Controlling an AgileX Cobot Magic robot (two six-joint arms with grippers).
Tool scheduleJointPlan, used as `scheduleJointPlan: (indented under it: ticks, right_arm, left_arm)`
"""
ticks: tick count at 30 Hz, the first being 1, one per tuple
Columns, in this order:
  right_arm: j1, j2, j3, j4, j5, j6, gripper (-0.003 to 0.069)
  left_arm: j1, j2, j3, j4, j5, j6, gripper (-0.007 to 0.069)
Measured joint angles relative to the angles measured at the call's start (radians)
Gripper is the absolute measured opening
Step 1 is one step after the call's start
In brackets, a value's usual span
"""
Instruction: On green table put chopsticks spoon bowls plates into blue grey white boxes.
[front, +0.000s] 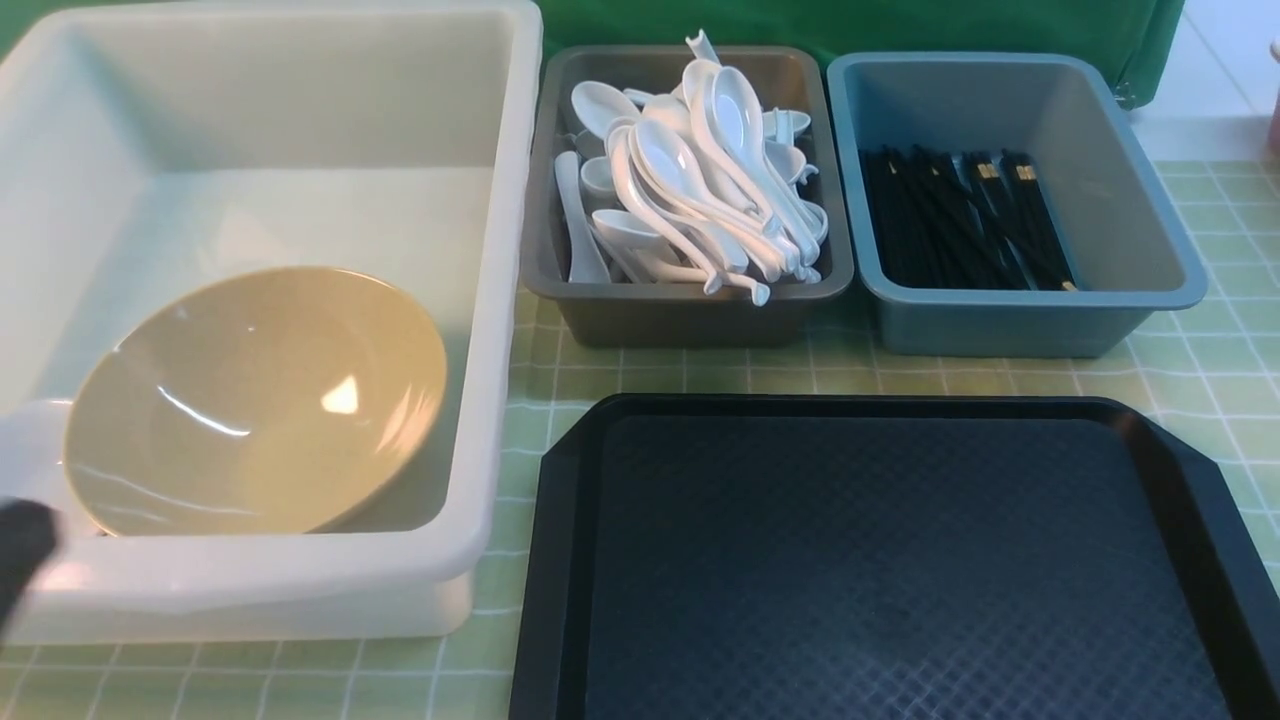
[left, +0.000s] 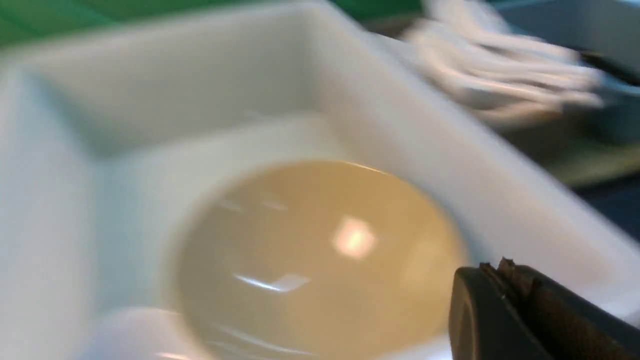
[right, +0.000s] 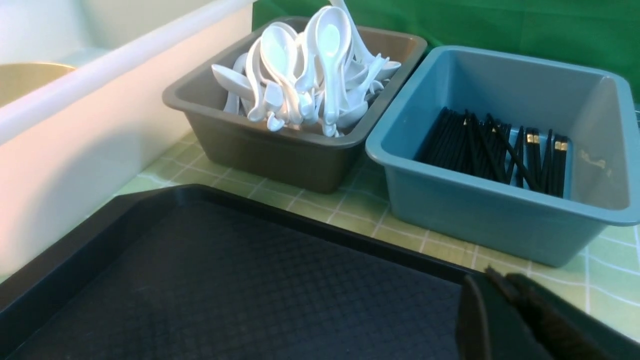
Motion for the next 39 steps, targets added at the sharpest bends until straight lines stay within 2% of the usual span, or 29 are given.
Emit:
scheduleJointPlan:
  ticks: [2, 5, 8, 13, 19, 22, 27, 39]
  right_arm:
    - [0.0, 0.0, 0.001, 0.0, -0.001, 0.0, 0.0037]
    - [0.0, 0.0, 0.003, 0.0, 0.0, 0.0, 0.0038]
    - [0.0, 0.0, 0.005, 0.001, 0.002, 0.0, 0.0043]
    - [0.0, 0.0, 0.005, 0.001, 0.003, 0.0, 0.0047]
    - [0.0, 0.0, 0.005, 0.001, 0.003, 0.001, 0.0047]
    - [0.0, 0.0, 0.005, 0.001, 0.003, 0.001, 0.0047]
    - [0.0, 0.0, 0.005, 0.001, 0.003, 0.001, 0.0048]
    - [0.0, 0.0, 0.005, 0.001, 0.002, 0.001, 0.006]
  left_arm:
    - [0.048, -0.062, 0.05, 0.06, -0.068, -0.011, -0.0001]
    - [0.073, -0.124, 0.118, 0.069, -0.145, -0.013, -0.0001]
    - [0.145, -0.164, 0.235, -0.008, -0.267, -0.001, -0.0001]
    - [0.206, -0.165, 0.355, -0.165, -0.288, 0.061, -0.0001]
    - [0.258, -0.165, 0.41, -0.196, -0.257, 0.084, -0.0001]
    - [0.224, -0.165, 0.411, -0.196, -0.196, 0.079, -0.0001]
    - [0.148, -0.165, 0.41, -0.196, -0.194, 0.079, -0.0001]
    - [0.146, -0.165, 0.41, -0.196, -0.194, 0.078, -0.0001]
